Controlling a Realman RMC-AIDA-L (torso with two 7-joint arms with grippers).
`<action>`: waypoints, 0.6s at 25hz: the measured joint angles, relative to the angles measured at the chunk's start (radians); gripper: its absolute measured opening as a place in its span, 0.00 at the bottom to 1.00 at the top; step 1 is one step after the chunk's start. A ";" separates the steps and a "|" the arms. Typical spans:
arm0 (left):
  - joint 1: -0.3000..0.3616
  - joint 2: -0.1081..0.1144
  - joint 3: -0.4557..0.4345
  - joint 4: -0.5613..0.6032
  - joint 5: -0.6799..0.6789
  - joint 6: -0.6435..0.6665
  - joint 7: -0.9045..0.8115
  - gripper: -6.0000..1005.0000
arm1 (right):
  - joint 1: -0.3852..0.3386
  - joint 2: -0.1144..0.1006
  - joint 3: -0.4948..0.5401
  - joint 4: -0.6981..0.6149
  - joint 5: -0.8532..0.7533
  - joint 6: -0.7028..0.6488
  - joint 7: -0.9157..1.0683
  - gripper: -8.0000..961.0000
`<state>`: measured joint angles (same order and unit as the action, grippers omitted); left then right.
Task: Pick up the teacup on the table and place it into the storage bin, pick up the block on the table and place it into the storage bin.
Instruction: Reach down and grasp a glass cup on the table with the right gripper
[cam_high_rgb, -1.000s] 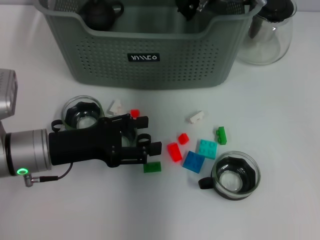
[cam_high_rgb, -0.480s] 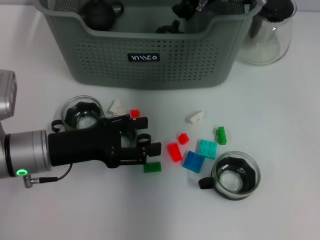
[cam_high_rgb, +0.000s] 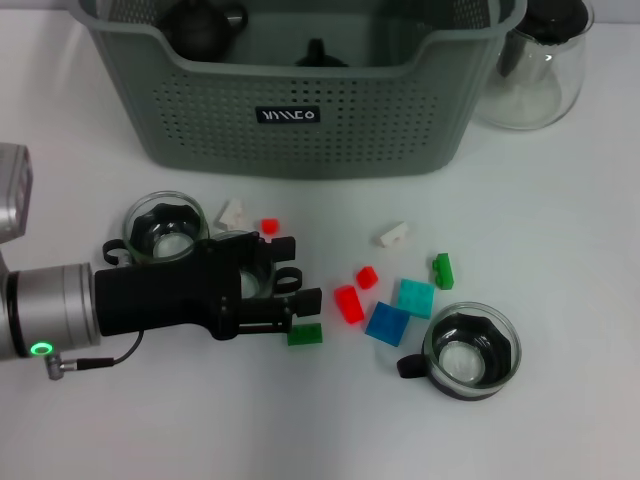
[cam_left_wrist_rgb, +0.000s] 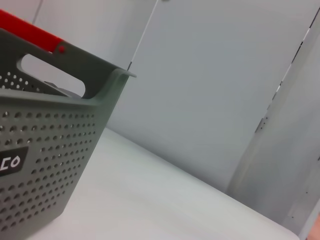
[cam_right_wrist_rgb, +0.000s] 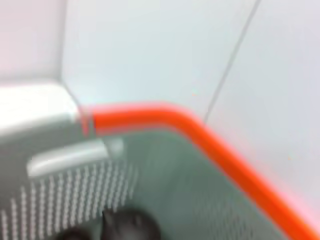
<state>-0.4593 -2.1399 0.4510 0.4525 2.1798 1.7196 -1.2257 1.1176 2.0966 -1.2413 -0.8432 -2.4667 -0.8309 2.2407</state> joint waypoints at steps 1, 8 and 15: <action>0.000 0.000 0.000 0.000 0.000 0.001 0.000 0.86 | -0.022 -0.002 0.007 -0.057 0.025 -0.028 0.000 0.61; 0.001 0.003 0.000 0.003 0.004 0.011 0.000 0.86 | -0.182 -0.017 0.066 -0.421 0.240 -0.306 -0.021 0.77; 0.001 0.011 0.000 0.003 0.006 0.014 0.000 0.86 | -0.334 -0.068 0.223 -0.571 0.550 -0.680 -0.122 0.84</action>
<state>-0.4586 -2.1288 0.4511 0.4550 2.1854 1.7337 -1.2257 0.7834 2.0285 -1.0186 -1.4143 -1.9172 -1.5111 2.1190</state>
